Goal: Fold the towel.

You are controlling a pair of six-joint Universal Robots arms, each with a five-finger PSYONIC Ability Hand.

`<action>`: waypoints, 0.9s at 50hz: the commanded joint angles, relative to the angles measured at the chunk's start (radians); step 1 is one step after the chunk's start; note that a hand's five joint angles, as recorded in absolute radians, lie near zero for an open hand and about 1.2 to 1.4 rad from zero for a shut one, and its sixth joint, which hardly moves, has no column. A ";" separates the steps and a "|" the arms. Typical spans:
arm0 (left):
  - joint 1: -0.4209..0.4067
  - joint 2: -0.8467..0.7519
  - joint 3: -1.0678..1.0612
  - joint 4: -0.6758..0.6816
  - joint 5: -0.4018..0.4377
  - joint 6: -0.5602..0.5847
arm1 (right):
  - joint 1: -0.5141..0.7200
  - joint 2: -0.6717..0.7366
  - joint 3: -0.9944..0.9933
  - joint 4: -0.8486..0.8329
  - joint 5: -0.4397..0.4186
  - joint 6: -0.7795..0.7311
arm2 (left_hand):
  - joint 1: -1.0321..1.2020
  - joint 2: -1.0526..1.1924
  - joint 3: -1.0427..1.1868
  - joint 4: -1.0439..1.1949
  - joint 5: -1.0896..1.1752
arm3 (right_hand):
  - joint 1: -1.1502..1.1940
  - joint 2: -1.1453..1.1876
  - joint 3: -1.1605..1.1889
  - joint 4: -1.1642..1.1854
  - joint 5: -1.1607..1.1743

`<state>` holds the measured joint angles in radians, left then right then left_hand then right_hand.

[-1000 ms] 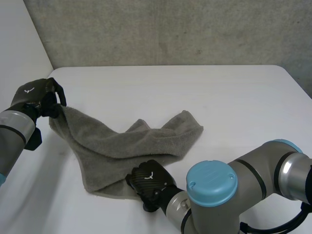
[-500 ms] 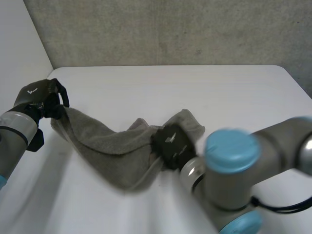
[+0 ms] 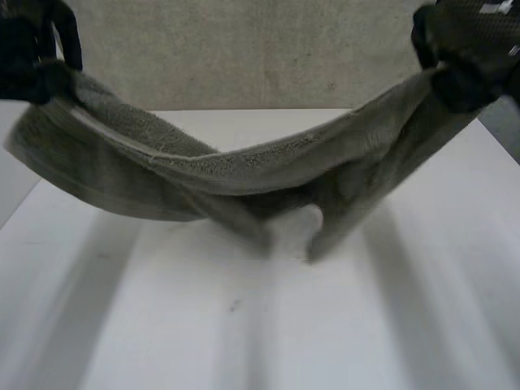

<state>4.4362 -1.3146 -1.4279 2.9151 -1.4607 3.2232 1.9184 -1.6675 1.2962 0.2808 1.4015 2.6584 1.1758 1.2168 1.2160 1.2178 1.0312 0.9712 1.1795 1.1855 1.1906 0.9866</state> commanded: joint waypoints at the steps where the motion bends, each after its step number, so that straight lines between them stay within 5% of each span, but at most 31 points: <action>1: -0.011 -0.089 0.109 -0.093 0.003 0.004 | -0.018 0.020 -0.074 0.084 -0.007 -0.017 | 0.220 0.180 0.180 0.178 0.191 | 0.425 0.217 0.211 0.206 0.235; 14: -0.035 -0.540 0.158 -0.088 -0.004 0.167 | 0.020 0.501 -0.201 0.071 0.031 -0.120 | 0.220 0.180 0.180 0.178 0.191 | 0.425 0.217 0.211 0.206 0.235; 21: -0.046 -0.764 0.445 -0.073 -0.023 0.208 | 0.037 0.637 -0.363 -0.111 0.103 -0.124 | 0.220 0.180 0.180 0.178 0.191 | 0.425 0.217 0.211 0.206 0.235; 27: -0.049 -0.766 0.824 0.047 -0.098 0.198 | 0.037 0.614 -0.579 -0.397 0.171 -0.129 | 0.220 0.180 0.180 0.178 0.191 | 0.425 0.217 0.211 0.206 0.235; 33: -0.060 -0.676 0.899 0.188 -0.138 0.201 | 0.047 0.468 -0.545 -0.593 0.155 -0.118 | 0.220 0.180 0.180 0.178 0.191 | 0.425 0.217 0.211 0.206 0.235; 40: -0.070 -0.537 0.621 0.228 -0.142 0.199 | 0.037 0.374 -0.287 -0.628 0.073 -0.063 | 0.220 0.180 0.180 0.178 0.191 | 0.425 0.217 0.211 0.206 0.235; 45: -0.061 -0.488 0.232 0.257 -0.135 0.195 | 0.027 0.304 -0.057 -0.626 0.024 -0.003 | 0.220 0.180 0.180 0.178 0.191 | 0.425 0.217 0.211 0.206 0.235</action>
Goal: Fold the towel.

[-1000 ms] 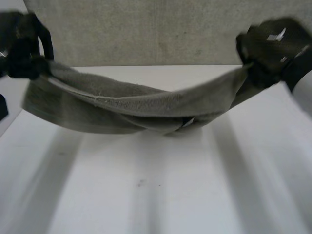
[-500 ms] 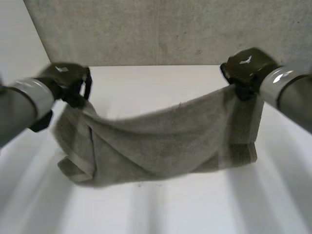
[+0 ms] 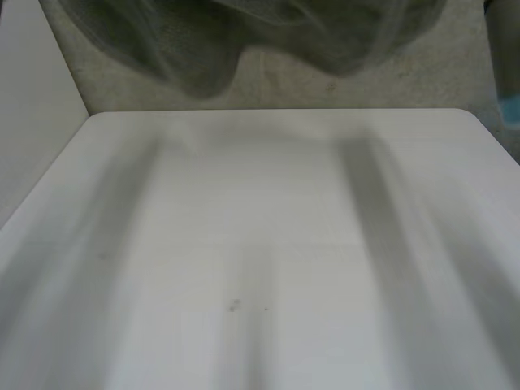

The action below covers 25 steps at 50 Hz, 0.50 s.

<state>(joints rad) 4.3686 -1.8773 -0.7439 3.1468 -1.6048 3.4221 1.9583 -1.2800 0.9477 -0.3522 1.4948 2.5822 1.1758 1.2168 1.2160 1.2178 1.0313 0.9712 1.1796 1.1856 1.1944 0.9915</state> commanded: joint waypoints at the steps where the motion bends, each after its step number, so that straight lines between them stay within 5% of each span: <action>1: 0.006 0.075 -0.453 0.025 0.010 -0.004 | -0.013 -0.103 0.365 0.018 -0.077 0.082 | 0.220 0.180 0.180 0.178 0.190 | 0.425 0.217 0.211 0.202 0.230; 13: 0.000 -0.098 -0.911 0.320 0.008 0.017 | -0.036 0.002 0.735 0.105 -0.142 0.076 | 0.220 0.180 0.180 0.178 0.190 | 0.425 0.217 0.211 0.202 0.230; 25: -0.004 -0.085 -0.997 0.282 0.017 0.014 | -0.076 0.097 0.790 0.162 -0.136 0.085 | 0.124 0.083 0.084 0.082 0.094 | 0.425 0.217 0.211 0.202 0.230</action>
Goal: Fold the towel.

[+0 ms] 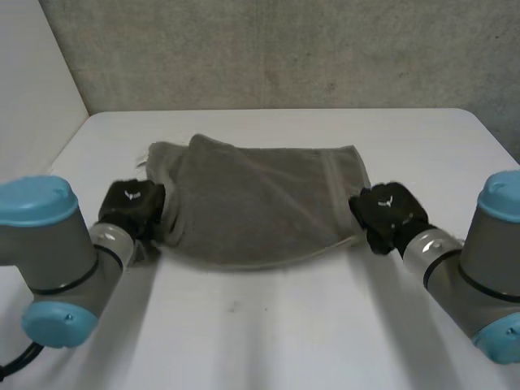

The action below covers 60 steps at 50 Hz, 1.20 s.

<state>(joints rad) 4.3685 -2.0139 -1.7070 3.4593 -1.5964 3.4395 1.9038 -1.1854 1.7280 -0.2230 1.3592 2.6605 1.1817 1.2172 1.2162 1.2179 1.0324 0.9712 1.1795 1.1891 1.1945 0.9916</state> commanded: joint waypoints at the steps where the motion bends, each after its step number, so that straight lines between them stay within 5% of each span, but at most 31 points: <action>1: -0.004 0.079 -0.046 -0.031 0.009 -0.005 | -0.028 -0.005 0.016 0.036 -0.002 0.010 | -0.141 -0.176 -0.175 -0.177 -0.166 | 0.425 0.217 0.207 0.202 0.230; 2: -0.001 0.104 -0.055 -0.031 0.012 -0.003 | -0.028 -0.005 0.016 0.036 -0.002 0.010 | -0.530 -0.565 -0.564 -0.566 -0.555 | 0.425 0.217 0.207 0.202 0.230; 4: 0.000 0.121 -0.062 -0.031 0.012 -0.002 | -0.035 -0.013 0.024 0.034 -0.003 0.010 | -0.731 -0.767 -0.766 -0.768 -0.757 | 0.425 0.217 0.207 0.202 0.230; 15: 0.066 0.207 -0.134 -0.034 0.019 -0.008 | -0.115 -0.031 0.059 0.027 -0.015 0.035 | -0.968 -1.004 -1.003 -1.004 -0.993 | 0.425 0.217 0.207 0.202 0.230; 26: 0.111 0.224 -0.184 -0.035 0.130 -0.029 | -0.196 -0.036 0.047 0.020 -0.064 0.159 | -0.939 -0.974 -0.973 -0.975 -0.964 | 0.425 0.217 0.207 0.202 0.230; 36: 0.103 0.164 -0.183 -0.014 0.135 -0.095 | -0.210 -0.036 0.047 0.022 -0.066 0.159 | -0.918 -0.954 -0.953 -0.955 -0.944 | 0.425 0.217 0.207 0.202 0.230; 51: 0.088 -0.005 -0.066 0.009 0.134 -0.232 | -0.218 -0.036 0.045 0.020 -0.060 0.151 | -0.672 -0.707 -0.706 -0.708 -0.697 | 0.425 0.217 0.207 0.202 0.230; 60: 0.086 -0.068 -0.028 0.053 0.131 -0.235 | -0.247 -0.037 0.044 0.014 -0.057 0.156 | -0.235 -0.271 -0.270 -0.272 -0.261 | 0.425 0.217 0.207 0.202 0.230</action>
<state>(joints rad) 4.4563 -2.0443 -1.7538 3.4791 -1.4639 3.2016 1.6686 -1.2210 1.7720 -0.2031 1.3002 2.8141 0.6262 0.6152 0.6144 0.6156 0.4402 0.9712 1.1787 1.1893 1.1945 0.9917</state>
